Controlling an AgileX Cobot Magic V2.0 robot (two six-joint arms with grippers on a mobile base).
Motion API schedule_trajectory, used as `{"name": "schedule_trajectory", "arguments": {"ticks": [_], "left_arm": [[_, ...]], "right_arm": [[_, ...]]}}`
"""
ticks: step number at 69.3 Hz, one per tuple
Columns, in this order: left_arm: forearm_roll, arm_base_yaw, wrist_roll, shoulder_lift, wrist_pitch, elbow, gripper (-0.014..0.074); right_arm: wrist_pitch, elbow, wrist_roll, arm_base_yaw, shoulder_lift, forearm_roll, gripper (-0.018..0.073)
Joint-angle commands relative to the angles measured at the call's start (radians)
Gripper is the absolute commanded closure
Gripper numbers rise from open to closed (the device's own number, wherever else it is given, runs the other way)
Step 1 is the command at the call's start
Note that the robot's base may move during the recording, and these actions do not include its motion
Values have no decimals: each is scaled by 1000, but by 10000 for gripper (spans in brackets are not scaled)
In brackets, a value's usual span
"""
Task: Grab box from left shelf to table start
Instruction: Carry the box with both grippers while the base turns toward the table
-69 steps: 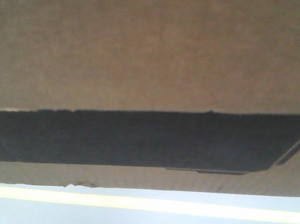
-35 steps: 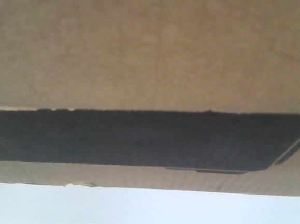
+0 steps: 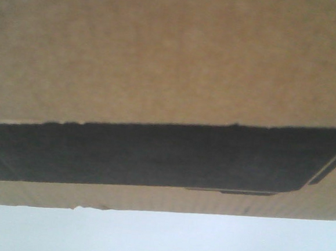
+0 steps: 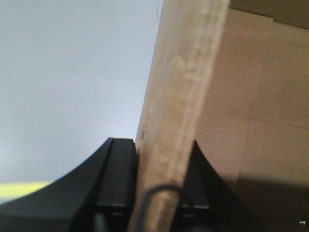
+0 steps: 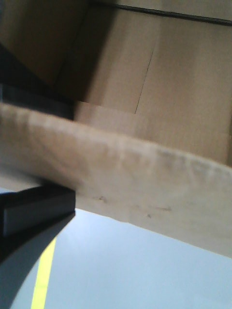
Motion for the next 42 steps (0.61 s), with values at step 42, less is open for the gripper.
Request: {"name": "schedule_trajectory", "arguments": {"ticks": [42], "left_arm": [[-154, -18, 113, 6, -87, -37, 689]], "right_arm": [[-160, -33, -44, -1, 0, -25, 501]]}}
